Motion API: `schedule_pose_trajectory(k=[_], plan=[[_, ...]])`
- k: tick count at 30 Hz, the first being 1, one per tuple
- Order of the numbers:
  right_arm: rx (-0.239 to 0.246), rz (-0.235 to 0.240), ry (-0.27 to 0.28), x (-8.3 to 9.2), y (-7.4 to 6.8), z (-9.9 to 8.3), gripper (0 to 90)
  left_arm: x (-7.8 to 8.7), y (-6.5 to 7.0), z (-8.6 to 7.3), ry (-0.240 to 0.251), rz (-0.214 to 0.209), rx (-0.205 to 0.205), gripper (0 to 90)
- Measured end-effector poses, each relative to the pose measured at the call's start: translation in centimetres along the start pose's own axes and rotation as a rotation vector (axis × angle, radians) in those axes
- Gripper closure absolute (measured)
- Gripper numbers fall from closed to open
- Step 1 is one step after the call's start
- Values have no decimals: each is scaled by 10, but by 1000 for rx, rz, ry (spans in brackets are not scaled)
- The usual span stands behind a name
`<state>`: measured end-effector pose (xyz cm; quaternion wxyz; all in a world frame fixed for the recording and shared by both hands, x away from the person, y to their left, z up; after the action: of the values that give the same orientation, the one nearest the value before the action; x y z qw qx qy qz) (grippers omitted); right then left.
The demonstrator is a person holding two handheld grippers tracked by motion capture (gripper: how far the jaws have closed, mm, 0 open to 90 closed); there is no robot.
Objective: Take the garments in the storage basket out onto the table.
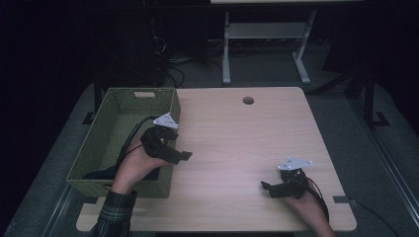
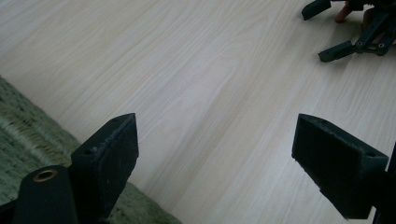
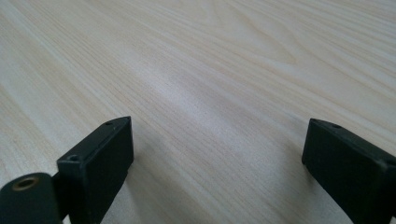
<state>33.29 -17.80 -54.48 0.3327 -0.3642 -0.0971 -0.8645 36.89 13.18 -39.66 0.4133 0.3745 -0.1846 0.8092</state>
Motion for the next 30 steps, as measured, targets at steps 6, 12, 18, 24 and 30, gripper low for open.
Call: schedule_pose_trajectory(k=[6, 12, 18, 24, 30], plan=[[0, 0, 1, 0, 0, 0, 86, 9, -8, -4, 2, 24, 10, 146], [0, 0, 1, 0, 0, 0, 86, 18, -16, -10, -3, 49, 27, 146], [0, 0, 1, 0, 0, 0, 86, 23, -22, -15, -4, 68, 43, 146], [1, 1, 1, 0, 0, 0, 86, 28, -28, -21, -10, 74, 57, 146], [2, 2, 1, 0, 0, 0, 86, 38, -39, -29, -15, 112, 76, 146]])
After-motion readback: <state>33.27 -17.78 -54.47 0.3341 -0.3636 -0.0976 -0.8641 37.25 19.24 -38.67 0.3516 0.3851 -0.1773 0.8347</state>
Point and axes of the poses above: each handheld gripper's, and its own axes: x roughly backward along the jaws, z roughly out of its top, y roughly to its right, the point moved 9 cm from there along -x, roughly forward along the jaws, and after that the axes turned 3 degrees about z, right-handed, at the moved point
